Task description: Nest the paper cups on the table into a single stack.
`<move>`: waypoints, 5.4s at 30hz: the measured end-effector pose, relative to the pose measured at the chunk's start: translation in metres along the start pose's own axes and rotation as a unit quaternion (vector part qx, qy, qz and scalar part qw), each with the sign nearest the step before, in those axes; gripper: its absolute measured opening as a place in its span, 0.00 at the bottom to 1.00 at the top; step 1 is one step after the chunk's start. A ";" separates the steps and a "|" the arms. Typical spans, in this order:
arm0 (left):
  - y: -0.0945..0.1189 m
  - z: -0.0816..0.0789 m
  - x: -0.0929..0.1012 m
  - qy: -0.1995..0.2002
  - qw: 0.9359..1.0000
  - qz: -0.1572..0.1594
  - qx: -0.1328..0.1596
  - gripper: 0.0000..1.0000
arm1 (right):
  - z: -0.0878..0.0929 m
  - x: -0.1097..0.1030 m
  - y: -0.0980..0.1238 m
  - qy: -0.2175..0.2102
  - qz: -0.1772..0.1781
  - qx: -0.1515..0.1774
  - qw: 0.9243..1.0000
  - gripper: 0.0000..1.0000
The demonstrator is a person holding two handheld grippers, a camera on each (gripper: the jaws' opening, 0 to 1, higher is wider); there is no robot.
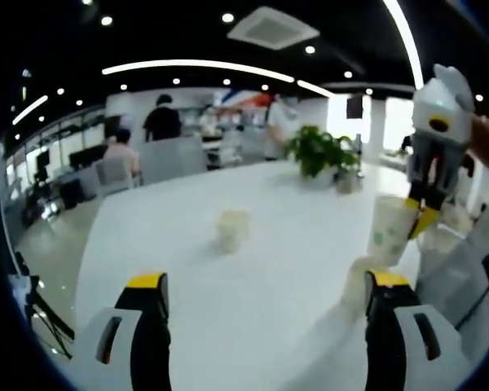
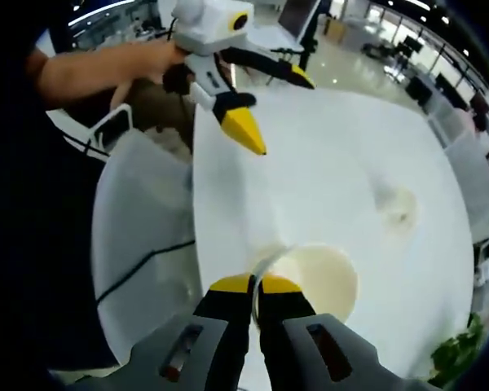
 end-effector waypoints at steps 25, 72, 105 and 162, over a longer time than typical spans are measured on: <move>0.007 0.001 -0.001 0.015 1.000 -0.008 0.010 0.98 | 0.013 -0.006 -0.030 -0.023 -0.013 -0.008 1.000 0.00; 0.007 0.006 0.000 0.017 1.000 -0.005 -0.001 0.97 | 0.037 -0.008 -0.073 -0.023 -0.010 -0.007 1.000 0.19; -0.001 0.005 0.000 -0.006 1.000 -0.007 0.005 0.98 | 0.070 0.100 0.041 -0.182 0.154 0.297 0.925 0.79; -0.024 0.059 -0.021 0.027 0.999 -0.017 0.012 0.98 | 0.158 0.125 0.013 -0.284 0.286 0.409 0.819 1.00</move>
Point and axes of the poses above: the point that each gripper's makers call its tool centre point, and the gripper's own axes: y roughly backward along the fingers, x roughly to its right, z roughly out of its underside, the point moved 4 cm from there along y, roughly backward along the fingers, and after that the axes turned 6 degrees about z, right-handed, at the moved point
